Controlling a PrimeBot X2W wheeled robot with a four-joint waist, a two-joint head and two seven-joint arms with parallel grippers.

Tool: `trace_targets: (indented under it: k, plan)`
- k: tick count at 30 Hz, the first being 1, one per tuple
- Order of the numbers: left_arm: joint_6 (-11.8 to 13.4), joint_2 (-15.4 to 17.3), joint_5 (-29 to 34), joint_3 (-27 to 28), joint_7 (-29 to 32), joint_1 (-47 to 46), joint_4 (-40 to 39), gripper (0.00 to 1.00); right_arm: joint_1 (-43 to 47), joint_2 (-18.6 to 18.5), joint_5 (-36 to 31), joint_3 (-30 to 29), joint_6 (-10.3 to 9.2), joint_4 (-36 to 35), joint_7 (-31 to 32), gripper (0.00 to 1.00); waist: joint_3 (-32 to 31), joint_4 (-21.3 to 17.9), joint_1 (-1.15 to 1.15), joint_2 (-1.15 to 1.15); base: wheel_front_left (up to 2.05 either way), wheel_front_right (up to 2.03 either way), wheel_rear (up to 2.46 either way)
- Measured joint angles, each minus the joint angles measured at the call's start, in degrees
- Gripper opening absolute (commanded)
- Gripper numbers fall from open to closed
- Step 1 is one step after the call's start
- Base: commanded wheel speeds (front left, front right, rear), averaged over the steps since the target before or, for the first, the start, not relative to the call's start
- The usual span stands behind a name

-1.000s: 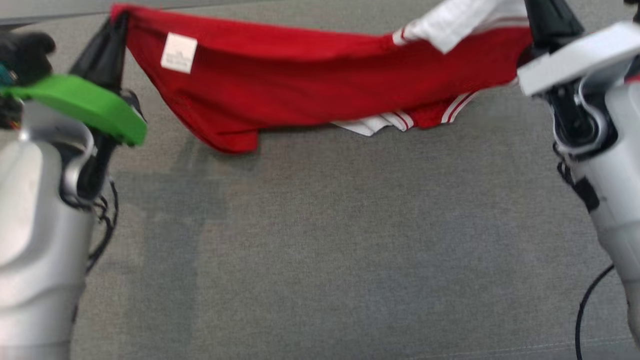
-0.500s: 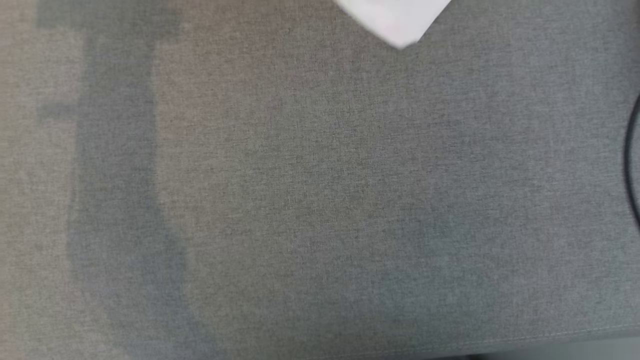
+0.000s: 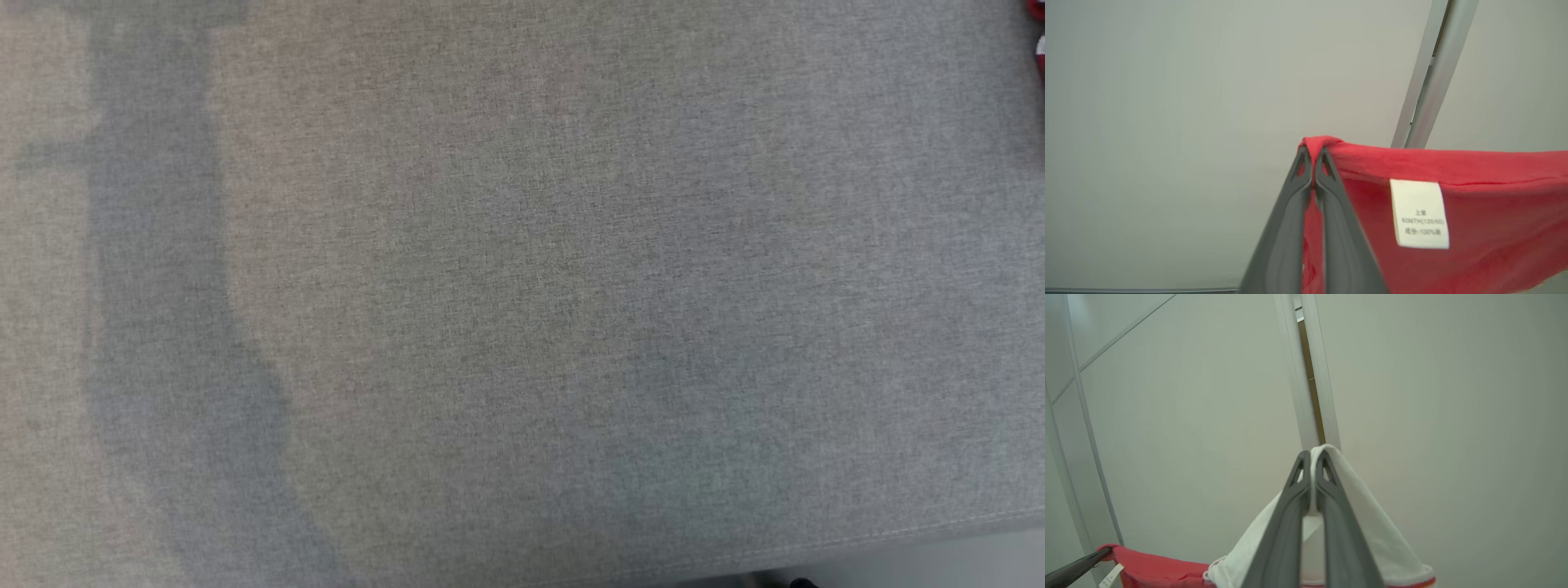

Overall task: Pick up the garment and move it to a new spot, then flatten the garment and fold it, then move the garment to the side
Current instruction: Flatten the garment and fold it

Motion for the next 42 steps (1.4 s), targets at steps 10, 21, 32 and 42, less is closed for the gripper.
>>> trace_targets:
  k: [10, 21, 32, 42]
  plan:
    - [-0.02, 6.08, -12.68, -11.85, 2.22, 21.63, -7.09, 0.00, 22.12, -4.61, 7.06, 12.83, 0.00, -5.59, 5.30, 0.00, -5.72, -0.63, -0.01, 0.00, 0.00, 0.00, 0.00]
    - [-0.03, 14.24, -23.56, -25.60, 9.00, 49.37, -19.41, 0.00, 52.32, -17.13, 19.49, 23.20, 0.00, -21.08, 17.02, 0.00, -18.62, -1.55, -0.02, 0.00, 0.00, 0.00, 0.00]
    - [2.04, 25.35, -31.78, -29.25, 17.77, 65.24, -34.18, 0.00, 70.02, -33.28, 26.38, 28.15, 0.00, -41.63, 36.18, 0.00, -30.35, -2.83, -0.02, 0.00, 0.00, 0.00, 0.00]
    - [8.10, 33.09, -39.72, -30.22, 26.89, 72.07, -48.85, 0.00, 78.34, -43.29, 31.42, 27.50, 0.00, -55.45, 47.84, 0.00, -32.63, -3.24, -0.02, 0.00, 0.00, 0.00, 0.00]
